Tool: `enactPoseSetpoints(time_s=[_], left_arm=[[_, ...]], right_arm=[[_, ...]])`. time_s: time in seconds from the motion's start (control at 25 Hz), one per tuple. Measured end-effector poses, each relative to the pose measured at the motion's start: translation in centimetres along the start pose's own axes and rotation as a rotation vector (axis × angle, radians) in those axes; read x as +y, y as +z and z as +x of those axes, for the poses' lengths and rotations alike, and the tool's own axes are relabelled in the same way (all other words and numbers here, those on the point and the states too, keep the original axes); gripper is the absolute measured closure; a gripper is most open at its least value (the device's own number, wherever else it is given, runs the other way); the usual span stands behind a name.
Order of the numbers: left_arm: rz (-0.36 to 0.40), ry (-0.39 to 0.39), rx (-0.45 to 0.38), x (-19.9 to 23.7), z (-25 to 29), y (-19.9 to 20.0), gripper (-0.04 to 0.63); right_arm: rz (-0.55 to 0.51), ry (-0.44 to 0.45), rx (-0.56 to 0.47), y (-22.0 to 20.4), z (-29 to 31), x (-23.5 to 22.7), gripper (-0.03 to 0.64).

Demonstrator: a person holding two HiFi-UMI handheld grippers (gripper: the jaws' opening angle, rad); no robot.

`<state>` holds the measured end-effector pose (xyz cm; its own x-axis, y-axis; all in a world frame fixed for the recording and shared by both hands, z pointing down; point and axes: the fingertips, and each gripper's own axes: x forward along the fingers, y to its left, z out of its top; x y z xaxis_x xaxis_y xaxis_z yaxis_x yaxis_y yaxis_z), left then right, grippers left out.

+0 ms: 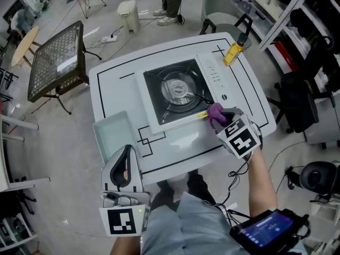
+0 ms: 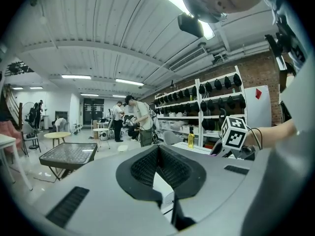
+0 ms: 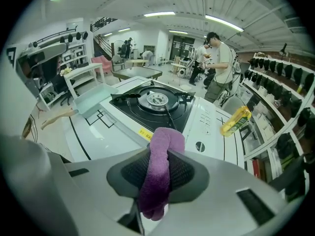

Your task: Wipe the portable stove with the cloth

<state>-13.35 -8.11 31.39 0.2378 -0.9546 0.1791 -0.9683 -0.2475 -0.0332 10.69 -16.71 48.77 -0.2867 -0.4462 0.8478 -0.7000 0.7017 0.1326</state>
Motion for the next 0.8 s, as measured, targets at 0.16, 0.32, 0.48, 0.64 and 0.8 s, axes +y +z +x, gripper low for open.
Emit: enactPoseSetpoints(time_s=[0.16, 0.32, 0.48, 0.64, 0.8], left_arm=[[-0.005, -0.010, -0.011, 0.9, -0.8, 0.1, 0.577], [-0.007, -0.002, -0.016, 2.1, -1.7, 0.0, 0.577], [-0.009, 0.011, -0.020, 3.3, -2.6, -0.1, 0.577], [-0.010, 0.022, -0.021, 4.5, -3.4, 0.1, 0.577], [-0.013, 0.032, -0.025, 4.9, -3.4, 0.5, 0.577]], right_arm=[[0.000, 0.012, -0.004, 0.8, 0.0, 1.8, 0.505], [-0.010, 0.020, -0.005, 1.6, 0.3, 3.5, 0.505], [-0.021, 0.030, -0.005, 2.5, 0.6, 4.9, 0.506], [-0.030, 0.041, -0.006, 3.4, 0.8, 6.1, 0.506], [-0.041, 0.055, -0.006, 4.2, 0.8, 6.7, 0.505]])
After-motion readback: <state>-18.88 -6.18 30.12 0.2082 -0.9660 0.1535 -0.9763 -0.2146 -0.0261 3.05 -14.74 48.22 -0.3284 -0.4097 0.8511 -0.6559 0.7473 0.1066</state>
